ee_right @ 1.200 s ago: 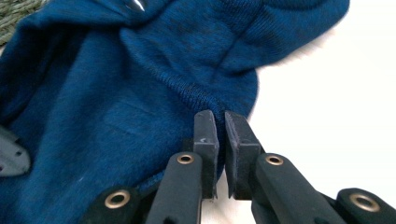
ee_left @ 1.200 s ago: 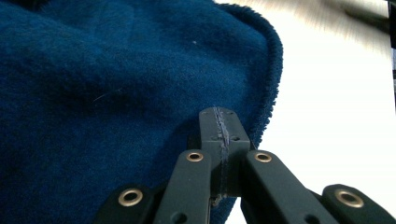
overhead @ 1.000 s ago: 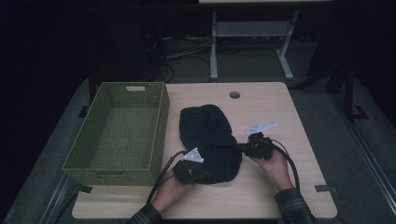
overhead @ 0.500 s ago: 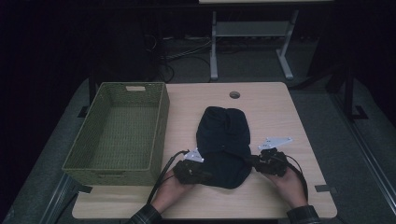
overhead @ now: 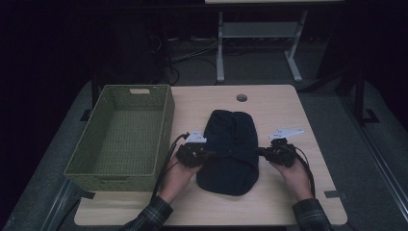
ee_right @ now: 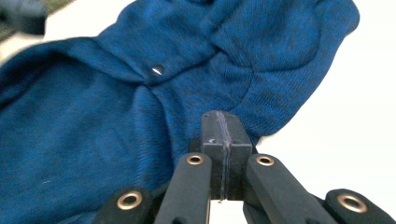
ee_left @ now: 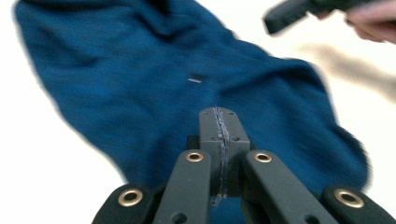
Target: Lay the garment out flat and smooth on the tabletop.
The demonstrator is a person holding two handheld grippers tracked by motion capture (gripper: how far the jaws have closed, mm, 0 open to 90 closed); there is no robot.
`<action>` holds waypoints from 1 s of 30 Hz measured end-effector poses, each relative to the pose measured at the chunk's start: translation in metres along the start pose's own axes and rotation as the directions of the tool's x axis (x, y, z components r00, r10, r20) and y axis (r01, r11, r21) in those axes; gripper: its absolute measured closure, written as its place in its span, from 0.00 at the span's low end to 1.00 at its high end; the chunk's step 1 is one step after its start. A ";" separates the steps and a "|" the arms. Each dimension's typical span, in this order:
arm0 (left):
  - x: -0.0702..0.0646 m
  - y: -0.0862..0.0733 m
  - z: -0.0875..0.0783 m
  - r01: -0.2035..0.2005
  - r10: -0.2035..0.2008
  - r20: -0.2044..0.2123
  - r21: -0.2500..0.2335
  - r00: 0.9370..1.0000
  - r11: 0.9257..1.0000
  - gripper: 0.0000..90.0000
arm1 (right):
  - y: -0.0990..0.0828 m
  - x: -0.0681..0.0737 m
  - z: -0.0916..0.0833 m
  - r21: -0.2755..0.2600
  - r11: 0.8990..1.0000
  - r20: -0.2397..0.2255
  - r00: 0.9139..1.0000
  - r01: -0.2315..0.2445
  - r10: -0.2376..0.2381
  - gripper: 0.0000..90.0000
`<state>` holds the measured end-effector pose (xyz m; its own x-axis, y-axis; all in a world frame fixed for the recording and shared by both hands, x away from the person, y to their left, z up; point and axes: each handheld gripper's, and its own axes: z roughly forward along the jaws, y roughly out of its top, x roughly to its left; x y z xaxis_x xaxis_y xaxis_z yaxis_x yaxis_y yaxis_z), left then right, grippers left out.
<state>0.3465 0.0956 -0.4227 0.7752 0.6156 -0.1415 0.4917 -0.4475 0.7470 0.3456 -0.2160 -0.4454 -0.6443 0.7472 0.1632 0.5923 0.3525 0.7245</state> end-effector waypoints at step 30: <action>0.007 -0.028 0.026 0.012 -0.016 0.027 0.160 1.000 0.987 1.00 | -0.021 0.010 0.008 0.131 0.989 0.005 0.998 0.066 -0.068 1.00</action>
<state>0.3489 0.0958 -0.4615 0.7777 0.6049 -0.1711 0.5576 -0.5381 0.6320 0.3309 -0.2115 -0.4641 -0.6805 0.7243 0.1108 0.6065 0.4719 0.6399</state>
